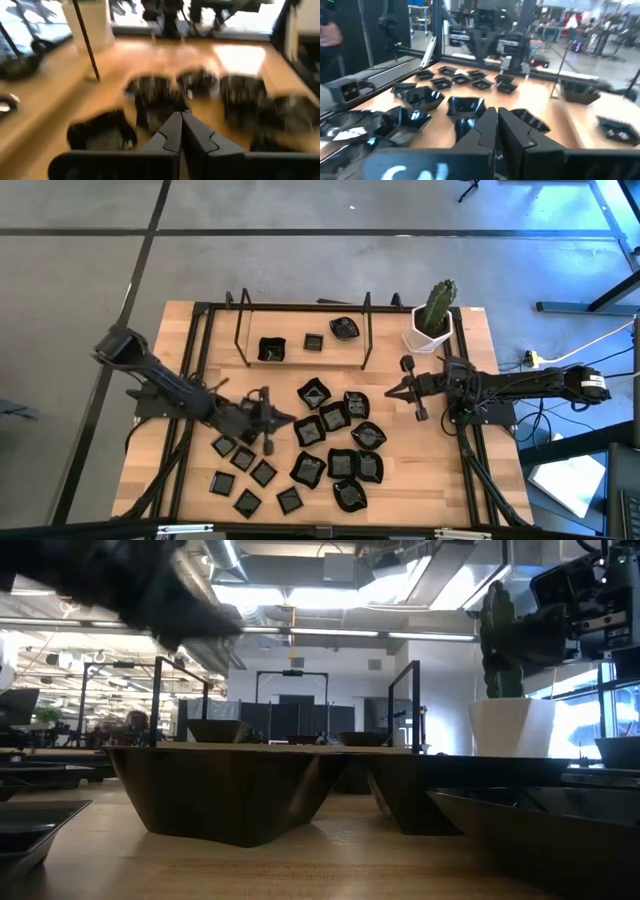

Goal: Pick & Place Mini shaped plates
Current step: Stack the distorted square plate on top of the distorted square plate on the shelf

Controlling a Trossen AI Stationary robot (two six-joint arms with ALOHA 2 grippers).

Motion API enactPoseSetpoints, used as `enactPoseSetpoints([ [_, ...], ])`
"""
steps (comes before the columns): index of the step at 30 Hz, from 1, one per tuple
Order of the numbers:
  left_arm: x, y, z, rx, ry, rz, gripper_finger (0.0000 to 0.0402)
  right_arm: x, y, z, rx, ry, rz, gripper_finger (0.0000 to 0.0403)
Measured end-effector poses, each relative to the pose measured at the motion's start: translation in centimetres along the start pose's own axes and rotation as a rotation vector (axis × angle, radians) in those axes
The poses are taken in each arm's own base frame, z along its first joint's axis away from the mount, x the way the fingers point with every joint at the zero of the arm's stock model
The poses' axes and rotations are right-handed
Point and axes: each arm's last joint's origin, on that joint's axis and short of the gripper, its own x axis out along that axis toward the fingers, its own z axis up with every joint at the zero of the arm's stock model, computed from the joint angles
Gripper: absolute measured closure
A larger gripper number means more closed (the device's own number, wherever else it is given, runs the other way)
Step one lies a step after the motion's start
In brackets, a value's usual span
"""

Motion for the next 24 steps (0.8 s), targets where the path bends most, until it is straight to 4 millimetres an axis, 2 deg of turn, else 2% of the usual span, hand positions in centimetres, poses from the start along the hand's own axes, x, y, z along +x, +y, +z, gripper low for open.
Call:
enactPoseSetpoints([
  [5,2.0,-3.2,4.7,0.094,0.082,0.019,0.0396,0.0,-0.1,0.7,-0.121,-0.071,-0.015,0.0382],
  [9,3.0,-4.4,9.5,0.109,0.184,0.043,0.0396,0.1,-0.2,1.1,-0.115,-0.085,-0.017,0.0382],
  [11,3.5,-4.8,11.0,0.121,0.215,0.052,0.0396,0.1,-0.2,1.0,-0.11,-0.077,-0.016,0.0382],
  [15,4.6,-5.7,12.0,0.236,0.225,0.04,0.0396,0.1,-0.2,1.1,-0.102,-0.08,-0.016,0.0382],
  [18,5.0,-6.4,11.9,0.288,0.226,0.023,0.0396,0.1,-0.2,1.1,-0.102,-0.084,-0.016,0.0382],
  [21,6.1,-7.2,11.3,0.219,0.289,-0.014,0.0396,0.1,-0.2,1.1,-0.102,-0.087,-0.017,0.0382],
  [24,8.0,-7.9,10.0,0.134,0.442,-0.098,0.0396,0.1,-0.2,1.1,-0.102,-0.087,-0.017,0.0382],
])
